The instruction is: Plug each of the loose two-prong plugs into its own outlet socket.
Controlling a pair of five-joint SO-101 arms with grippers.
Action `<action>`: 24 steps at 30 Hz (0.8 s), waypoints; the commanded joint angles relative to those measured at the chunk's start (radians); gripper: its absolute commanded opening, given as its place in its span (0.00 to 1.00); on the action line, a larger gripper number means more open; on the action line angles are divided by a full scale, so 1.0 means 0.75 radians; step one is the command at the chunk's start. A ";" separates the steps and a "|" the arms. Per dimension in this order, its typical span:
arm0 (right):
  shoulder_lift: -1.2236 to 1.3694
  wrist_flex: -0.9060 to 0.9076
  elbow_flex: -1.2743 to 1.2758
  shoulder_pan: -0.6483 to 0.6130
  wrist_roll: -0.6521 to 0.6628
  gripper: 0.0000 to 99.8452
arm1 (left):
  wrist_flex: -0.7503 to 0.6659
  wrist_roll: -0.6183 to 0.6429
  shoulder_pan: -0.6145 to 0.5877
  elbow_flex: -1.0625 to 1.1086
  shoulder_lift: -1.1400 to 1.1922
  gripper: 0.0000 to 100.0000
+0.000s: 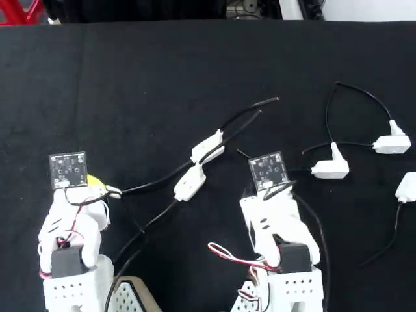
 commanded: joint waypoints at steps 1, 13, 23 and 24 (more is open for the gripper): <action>-0.101 0.176 0.003 0.014 0.010 0.04 | -0.070 -0.055 0.005 0.079 -0.008 0.03; -0.103 0.293 0.003 0.012 0.008 0.04 | -0.086 -0.147 0.017 0.171 -0.006 0.03; -0.103 0.293 0.003 0.010 0.008 0.04 | -0.088 -0.137 -0.019 0.163 -0.008 0.03; -0.103 0.293 0.003 0.010 0.008 0.04 | -0.088 -0.137 -0.019 0.163 -0.008 0.03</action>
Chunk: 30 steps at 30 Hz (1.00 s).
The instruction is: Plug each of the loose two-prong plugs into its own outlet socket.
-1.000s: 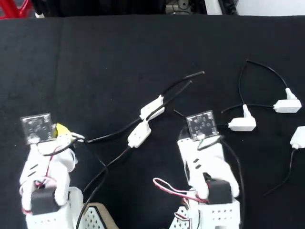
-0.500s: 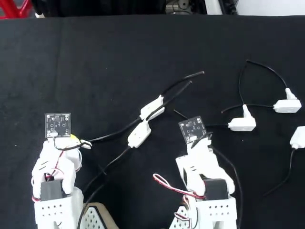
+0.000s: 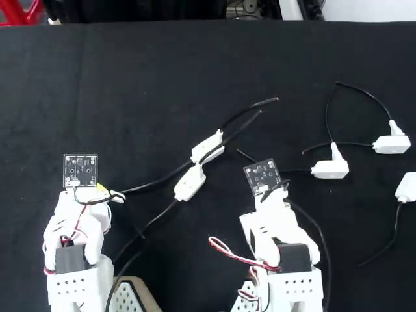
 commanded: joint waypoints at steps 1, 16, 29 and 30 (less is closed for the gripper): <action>-0.101 0.004 -0.001 0.008 0.006 0.04 | -0.031 0.002 -0.019 0.019 -0.010 0.03; -0.101 0.004 -0.001 0.008 0.006 0.04 | -0.057 0.002 -0.032 0.026 -0.010 0.03; -0.101 0.004 -0.001 0.008 0.006 0.04 | -0.047 -0.006 -0.032 0.021 -0.008 0.03; -0.101 0.004 -0.001 0.008 0.006 0.04 | -0.047 -0.006 -0.032 0.019 -0.008 0.03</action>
